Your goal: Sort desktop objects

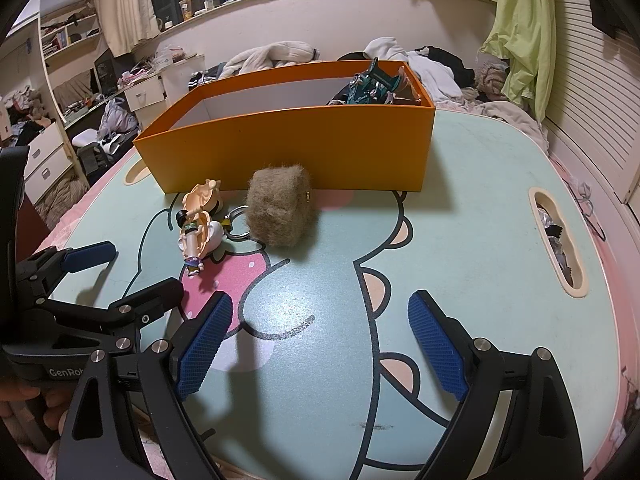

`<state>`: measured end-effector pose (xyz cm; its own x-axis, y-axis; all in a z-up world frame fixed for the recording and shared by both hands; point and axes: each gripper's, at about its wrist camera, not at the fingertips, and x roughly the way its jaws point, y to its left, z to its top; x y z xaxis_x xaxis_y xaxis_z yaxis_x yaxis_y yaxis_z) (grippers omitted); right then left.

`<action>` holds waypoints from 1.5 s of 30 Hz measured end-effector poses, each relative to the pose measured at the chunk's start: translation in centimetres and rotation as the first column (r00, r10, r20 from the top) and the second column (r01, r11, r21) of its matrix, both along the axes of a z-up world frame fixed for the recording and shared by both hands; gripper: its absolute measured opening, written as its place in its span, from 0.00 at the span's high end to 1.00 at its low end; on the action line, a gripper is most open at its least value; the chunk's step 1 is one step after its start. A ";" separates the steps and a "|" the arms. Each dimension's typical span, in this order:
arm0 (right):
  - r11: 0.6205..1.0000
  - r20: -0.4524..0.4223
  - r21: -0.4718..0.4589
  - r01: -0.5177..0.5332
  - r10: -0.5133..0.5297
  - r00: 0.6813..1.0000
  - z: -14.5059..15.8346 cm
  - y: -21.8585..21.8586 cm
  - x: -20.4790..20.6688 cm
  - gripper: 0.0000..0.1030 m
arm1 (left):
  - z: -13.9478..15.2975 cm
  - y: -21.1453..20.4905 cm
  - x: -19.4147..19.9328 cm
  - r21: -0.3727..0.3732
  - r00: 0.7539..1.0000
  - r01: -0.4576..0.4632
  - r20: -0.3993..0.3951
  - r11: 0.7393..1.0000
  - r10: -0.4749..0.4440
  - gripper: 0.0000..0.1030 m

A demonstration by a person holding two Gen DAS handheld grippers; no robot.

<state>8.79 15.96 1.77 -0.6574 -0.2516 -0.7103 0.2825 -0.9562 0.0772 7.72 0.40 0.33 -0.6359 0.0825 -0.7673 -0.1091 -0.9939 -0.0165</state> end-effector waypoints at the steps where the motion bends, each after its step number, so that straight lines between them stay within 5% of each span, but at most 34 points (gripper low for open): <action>1: 1.000 0.000 0.000 0.000 0.000 1.000 0.0 0.0 0.0 0.13 | 0.0 0.0 0.0 0.000 1.000 0.000 0.000 1.000 0.000 0.00; 41: 1.000 0.000 -0.001 0.000 0.000 1.000 0.1 0.0 0.1 0.12 | -0.1 0.1 0.2 0.000 1.000 0.000 -0.001 1.000 0.000 0.00; 45: 0.996 -0.008 -0.084 0.016 -0.017 1.000 0.5 1.1 0.2 0.12 | -0.1 0.1 0.2 0.000 1.000 0.000 -0.001 1.000 0.000 0.00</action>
<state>9.01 17.05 2.29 -0.6677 -0.2992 -0.6816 0.2677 -0.9509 0.1552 7.95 0.54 0.26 -0.6370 0.0825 -0.7664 -0.1087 -0.9939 -0.0166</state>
